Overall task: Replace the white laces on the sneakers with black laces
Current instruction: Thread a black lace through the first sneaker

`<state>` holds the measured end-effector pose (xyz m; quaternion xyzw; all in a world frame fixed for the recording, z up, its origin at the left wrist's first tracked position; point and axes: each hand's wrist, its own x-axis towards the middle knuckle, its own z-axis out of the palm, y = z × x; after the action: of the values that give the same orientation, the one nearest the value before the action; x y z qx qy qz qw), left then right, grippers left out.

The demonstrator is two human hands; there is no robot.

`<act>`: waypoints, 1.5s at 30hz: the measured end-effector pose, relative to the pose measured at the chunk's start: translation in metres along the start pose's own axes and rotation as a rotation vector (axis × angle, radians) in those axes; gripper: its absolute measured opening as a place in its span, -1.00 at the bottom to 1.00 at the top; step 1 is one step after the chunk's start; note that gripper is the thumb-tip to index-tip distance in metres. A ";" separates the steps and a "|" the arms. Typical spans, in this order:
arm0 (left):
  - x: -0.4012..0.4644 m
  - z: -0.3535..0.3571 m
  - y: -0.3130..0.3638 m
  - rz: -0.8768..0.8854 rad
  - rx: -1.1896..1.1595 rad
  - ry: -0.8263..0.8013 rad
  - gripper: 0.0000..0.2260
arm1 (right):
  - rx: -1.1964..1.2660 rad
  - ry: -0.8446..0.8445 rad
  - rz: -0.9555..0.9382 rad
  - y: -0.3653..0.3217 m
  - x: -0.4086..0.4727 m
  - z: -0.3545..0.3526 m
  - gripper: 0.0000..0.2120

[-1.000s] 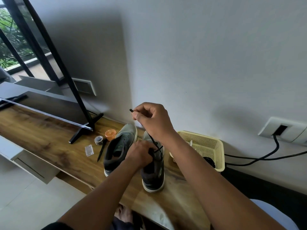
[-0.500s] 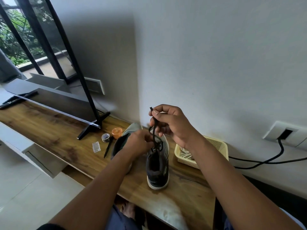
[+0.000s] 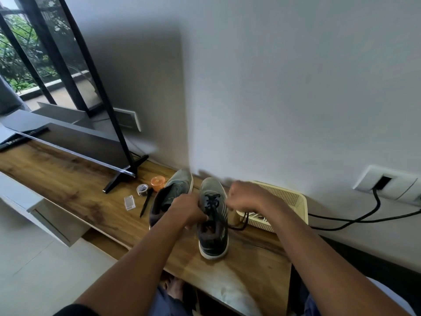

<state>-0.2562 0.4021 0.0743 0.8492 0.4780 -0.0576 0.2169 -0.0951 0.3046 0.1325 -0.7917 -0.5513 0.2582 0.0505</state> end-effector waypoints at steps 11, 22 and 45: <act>0.012 0.024 0.005 0.044 0.090 0.167 -0.74 | -0.119 0.201 0.026 0.010 0.025 0.060 -0.60; 0.023 0.037 0.009 0.121 0.124 0.309 -0.85 | -0.186 0.420 -0.031 -0.001 0.045 0.081 -0.70; 0.021 0.029 -0.005 -0.178 -0.240 0.197 -0.86 | 0.031 0.340 -0.026 0.005 0.048 0.086 -0.80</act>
<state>-0.2461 0.4085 0.0401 0.7732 0.5735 0.0646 0.2629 -0.1184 0.3283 0.0399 -0.8161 -0.5408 0.1283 0.1584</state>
